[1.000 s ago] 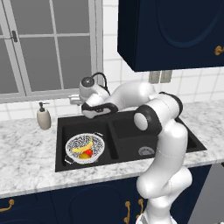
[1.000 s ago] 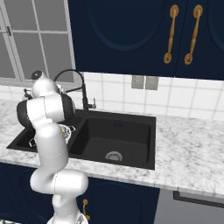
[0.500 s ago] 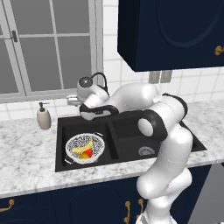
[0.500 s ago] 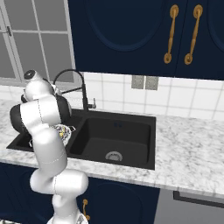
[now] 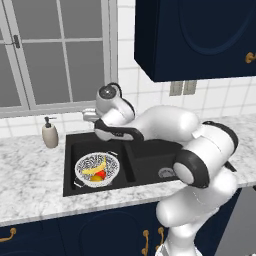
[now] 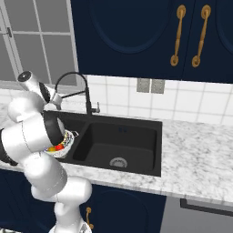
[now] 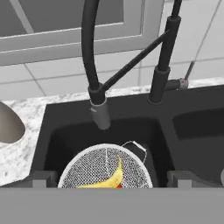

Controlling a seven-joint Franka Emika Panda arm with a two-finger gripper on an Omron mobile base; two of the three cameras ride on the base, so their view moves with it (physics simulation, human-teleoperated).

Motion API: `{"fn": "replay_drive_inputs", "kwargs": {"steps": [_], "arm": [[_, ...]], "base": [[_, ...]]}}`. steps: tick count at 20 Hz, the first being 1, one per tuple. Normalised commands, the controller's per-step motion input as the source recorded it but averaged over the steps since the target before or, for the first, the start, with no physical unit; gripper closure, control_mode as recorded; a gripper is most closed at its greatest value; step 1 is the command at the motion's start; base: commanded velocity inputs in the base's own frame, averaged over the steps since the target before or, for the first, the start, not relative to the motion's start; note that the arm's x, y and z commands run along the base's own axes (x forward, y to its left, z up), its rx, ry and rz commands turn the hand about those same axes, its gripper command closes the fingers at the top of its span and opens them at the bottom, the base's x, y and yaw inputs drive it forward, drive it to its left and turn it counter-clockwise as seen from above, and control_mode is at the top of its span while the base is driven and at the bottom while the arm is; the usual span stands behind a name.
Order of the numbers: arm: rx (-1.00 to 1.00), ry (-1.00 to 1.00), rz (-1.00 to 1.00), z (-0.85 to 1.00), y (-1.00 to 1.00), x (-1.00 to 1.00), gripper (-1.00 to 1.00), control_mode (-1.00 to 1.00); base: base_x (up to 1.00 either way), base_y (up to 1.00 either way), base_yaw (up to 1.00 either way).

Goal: Put the colander in the sink, put the apple, mango, banana in the colander, and turn on the sink faucet and pour water over the colander.

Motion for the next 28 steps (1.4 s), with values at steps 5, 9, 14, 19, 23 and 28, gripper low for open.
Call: {"fn": "replay_drive_inputs", "kwargs": {"steps": [5,9,14,19,23,28], "arm": [[0.0,-0.09,0.27,0.13,-0.95,-0.64,-1.0,-1.0],[-0.03,-0.08,0.48,0.03,-0.83,-0.39,-1.0,-1.0],[-0.05,-0.07,0.53,0.0,-0.76,-0.08,-1.0,-1.0],[-0.02,-0.01,0.2,0.06,-0.83,0.21,-1.0,-1.0],[-0.13,-0.01,0.05,-0.07,-0.61,0.41,-1.0,-1.0],[-0.12,-0.03,0.0,-0.1,-0.31,0.52,-1.0,-1.0]], "base": [[0.0,0.0,0.0],[0.0,0.0,0.0],[0.0,0.0,0.0],[0.0,0.0,0.0],[0.0,0.0,0.0],[0.0,0.0,0.0]]}}
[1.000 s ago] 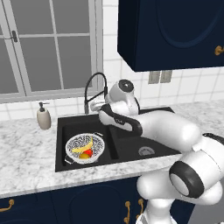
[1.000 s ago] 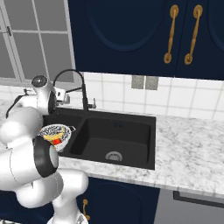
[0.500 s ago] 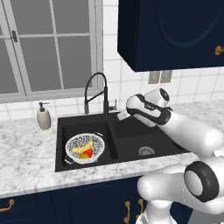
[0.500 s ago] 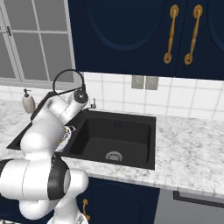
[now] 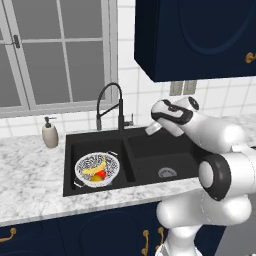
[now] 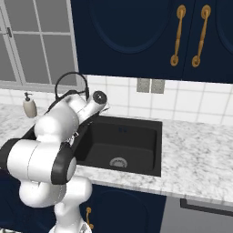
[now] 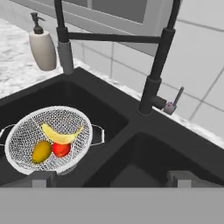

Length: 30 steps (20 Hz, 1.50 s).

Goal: Put the colander in the sink, put the apple, mango, banana in the colander, and turn on the sink faucet and pour water over the colander.

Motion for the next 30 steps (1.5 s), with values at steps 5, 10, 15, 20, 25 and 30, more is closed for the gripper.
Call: {"fn": "replay_drive_inputs", "kwargs": {"steps": [5,10,15,20,25,30], "arm": [[0.0,-0.33,0.0,-0.31,-0.11,0.4,-1.0,-1.0],[0.03,-0.45,0.0,-0.25,-0.13,0.21,-1.0,-1.0],[0.16,-0.24,-0.01,-0.35,-0.05,0.04,-1.0,-1.0],[0.3,-0.08,-0.09,-0.2,-0.06,0.24,-1.0,-1.0],[0.3,0.0,-0.03,0.04,-0.08,0.26,-1.0,-1.0],[0.08,0.05,-0.07,0.19,-0.02,0.22,-1.0,-1.0]], "base": [[0.0,0.0,0.0],[0.0,0.0,0.0],[0.0,0.0,0.0],[0.0,0.0,0.0],[0.0,0.0,0.0],[0.0,0.0,0.0]]}}
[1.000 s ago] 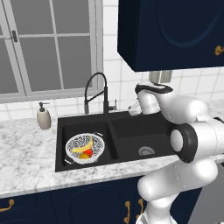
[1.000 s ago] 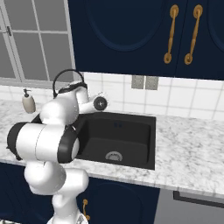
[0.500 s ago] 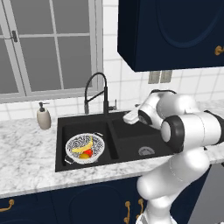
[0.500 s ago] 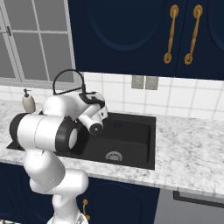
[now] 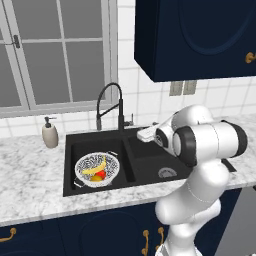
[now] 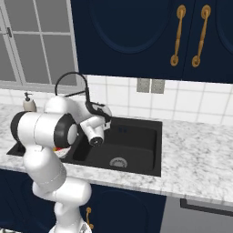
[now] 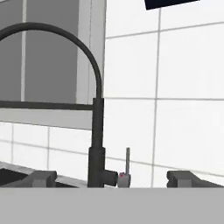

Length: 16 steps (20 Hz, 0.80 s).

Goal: Put the colander in the sink, put the apple, mango, banana in the colander, and turn on the sink faucet and pour water over the colander.

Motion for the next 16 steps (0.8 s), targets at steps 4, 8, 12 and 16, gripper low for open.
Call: {"fn": "replay_drive_inputs", "kwargs": {"steps": [4,8,12,16], "arm": [[0.04,0.11,-0.09,0.09,-0.08,0.35,-1.0,-1.0],[0.01,0.12,-0.04,0.05,-0.06,0.36,-1.0,-1.0],[0.0,0.06,0.0,0.09,0.04,0.39,-1.0,-1.0],[-0.01,0.0,0.0,-0.01,0.14,0.42,-1.0,-1.0]], "base": [[0.0,0.0,0.0],[0.0,0.0,0.0],[0.0,0.0,0.0],[0.0,0.0,0.0]]}}
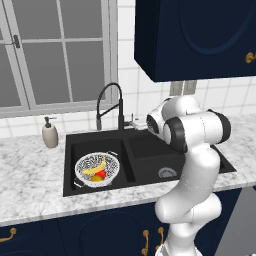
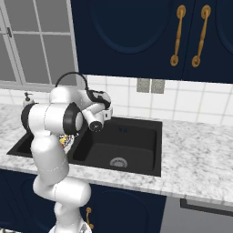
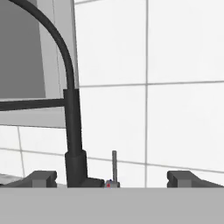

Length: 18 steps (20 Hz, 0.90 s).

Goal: Put the colander in the sink, put the apple, mango, banana in the colander, and turn on the sink faucet and pour water over the colander.

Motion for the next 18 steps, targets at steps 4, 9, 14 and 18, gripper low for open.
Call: {"fn": "replay_drive_inputs", "kwargs": {"steps": [4,9,14,18], "arm": [[-0.01,0.0,0.0,-0.12,0.13,0.46,-1.0,-1.0],[-0.05,0.0,-0.02,-0.29,0.07,0.47,-1.0,-1.0],[-0.03,0.0,-0.03,-0.45,0.0,0.5,-1.0,-1.0],[0.0,0.0,-0.01,-0.25,0.0,0.5,-1.0,-1.0]], "base": [[0.0,0.0,0.0],[0.0,0.0,0.0],[0.0,0.0,0.0],[0.0,0.0,0.0]]}}
